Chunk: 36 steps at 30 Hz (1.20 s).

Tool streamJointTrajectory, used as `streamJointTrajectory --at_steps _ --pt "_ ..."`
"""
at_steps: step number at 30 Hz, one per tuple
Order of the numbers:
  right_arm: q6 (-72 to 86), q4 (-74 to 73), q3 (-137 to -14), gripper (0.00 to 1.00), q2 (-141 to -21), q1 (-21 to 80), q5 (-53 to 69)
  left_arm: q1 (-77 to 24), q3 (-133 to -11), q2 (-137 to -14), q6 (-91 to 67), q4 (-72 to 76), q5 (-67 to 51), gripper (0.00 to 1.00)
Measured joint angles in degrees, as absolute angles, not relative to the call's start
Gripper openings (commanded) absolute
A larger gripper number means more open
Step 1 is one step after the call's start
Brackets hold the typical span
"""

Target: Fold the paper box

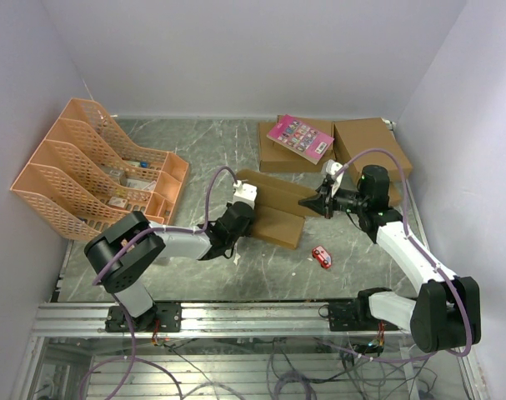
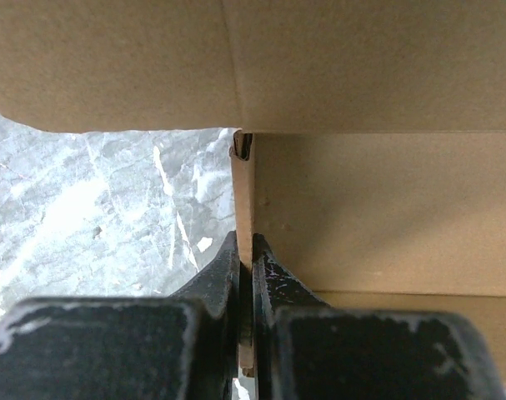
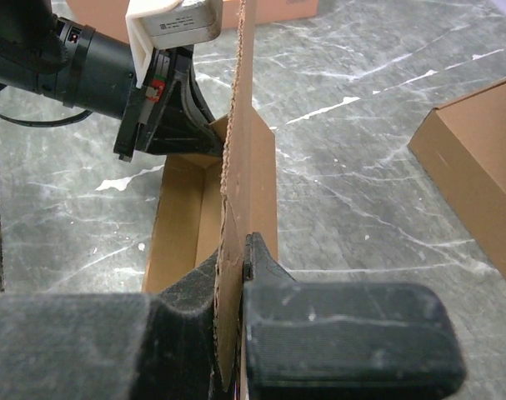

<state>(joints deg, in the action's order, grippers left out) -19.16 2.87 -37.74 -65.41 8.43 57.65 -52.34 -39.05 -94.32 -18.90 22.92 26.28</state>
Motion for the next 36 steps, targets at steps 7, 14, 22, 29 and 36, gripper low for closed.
streamJointTrajectory --at_steps 7,14,22,29,36 --pt "-19.1 2.9 -37.7 0.0 -65.5 8.5 57.6 -52.3 -39.1 -94.1 -18.9 21.1 26.3 0.44" --pt "-19.1 2.9 -38.0 0.0 -66.9 8.3 57.8 -52.3 -39.1 -89.1 -20.0 18.3 25.5 0.55" --pt "-18.0 2.9 -38.5 0.0 -69.4 6.9 60.2 -51.8 -33.7 -75.6 -20.8 17.5 19.4 0.65" --pt "-17.6 2.5 -38.9 0.0 -70.5 6.6 62.9 -43.7 -30.3 -60.2 -21.8 15.9 3.5 0.77" --pt "-19.0 1.0 -40.3 0.0 -71.9 6.4 65.7 -25.9 -33.2 -56.0 -23.3 14.6 -16.2 0.75"
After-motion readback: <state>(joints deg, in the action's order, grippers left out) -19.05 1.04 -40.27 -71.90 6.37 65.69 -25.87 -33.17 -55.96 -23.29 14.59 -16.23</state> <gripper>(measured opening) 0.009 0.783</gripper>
